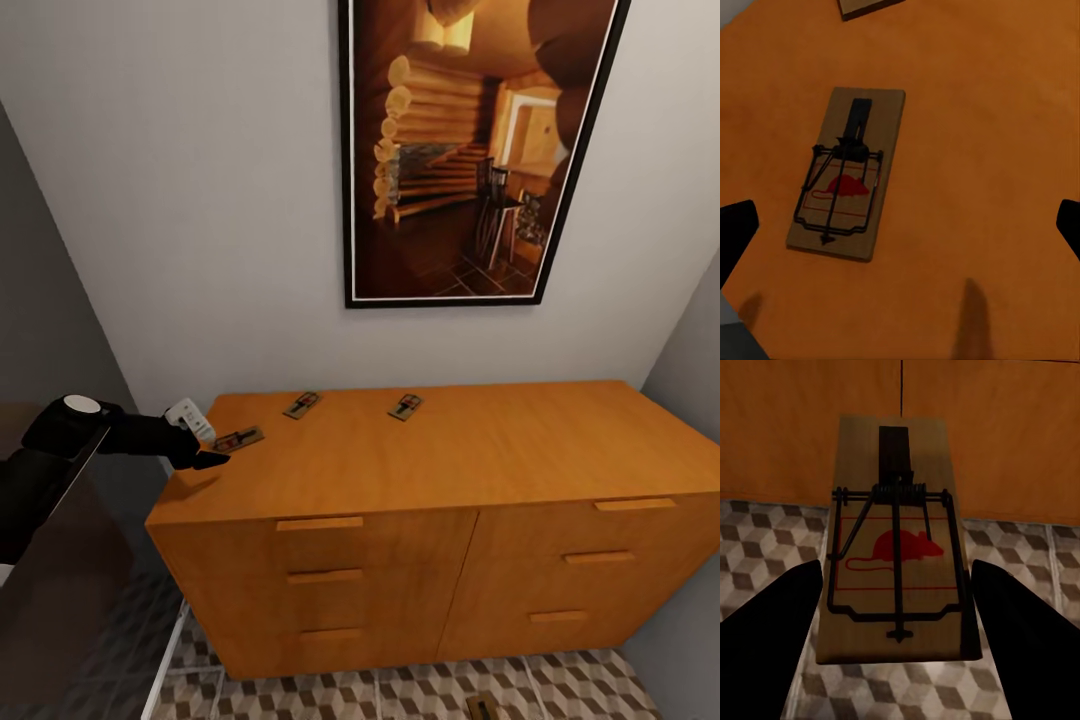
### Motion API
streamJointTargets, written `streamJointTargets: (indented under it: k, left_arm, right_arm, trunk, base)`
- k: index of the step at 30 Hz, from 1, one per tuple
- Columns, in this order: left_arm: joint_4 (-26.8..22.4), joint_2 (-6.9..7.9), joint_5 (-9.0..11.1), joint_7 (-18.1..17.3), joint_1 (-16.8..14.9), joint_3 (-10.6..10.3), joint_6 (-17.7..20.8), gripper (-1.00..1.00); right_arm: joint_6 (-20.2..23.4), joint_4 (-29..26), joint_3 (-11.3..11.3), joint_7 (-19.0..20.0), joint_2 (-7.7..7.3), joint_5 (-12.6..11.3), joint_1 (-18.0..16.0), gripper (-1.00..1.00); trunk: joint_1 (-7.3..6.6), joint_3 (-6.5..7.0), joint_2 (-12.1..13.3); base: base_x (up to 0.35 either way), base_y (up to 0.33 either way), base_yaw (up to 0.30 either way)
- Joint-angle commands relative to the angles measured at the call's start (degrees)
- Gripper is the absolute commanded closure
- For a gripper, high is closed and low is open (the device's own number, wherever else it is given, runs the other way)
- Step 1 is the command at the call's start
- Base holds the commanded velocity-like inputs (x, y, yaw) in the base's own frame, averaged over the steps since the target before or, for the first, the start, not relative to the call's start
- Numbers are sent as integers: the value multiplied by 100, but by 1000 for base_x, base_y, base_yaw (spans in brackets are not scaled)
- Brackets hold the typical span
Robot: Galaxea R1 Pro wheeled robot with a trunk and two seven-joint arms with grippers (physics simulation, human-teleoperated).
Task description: Take the four mousetraps from the cabinet in the bathroom and place them on the bathroom floor. Make sure all four end up on the same floor surface, and ensure that at least two of them are either under or directly next to the same bathroom sink.
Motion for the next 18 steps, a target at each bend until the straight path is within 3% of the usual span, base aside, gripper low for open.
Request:
streamJointTargets:
  k: [1,18]
  left_arm:
    - [-6,2,-39,-37,-6,-6,38,-100]
    - [-4,2,-40,-40,-6,-13,30,-100]
  right_arm:
    - [-17,4,4,-2,-2,21,-5,100]
    - [-17,8,4,-2,-1,21,-1,100]
  trunk:
    - [0,-14,-3]
    - [0,-167,-3]
  base:
    - [0,0,0]
    - [0,0,0]
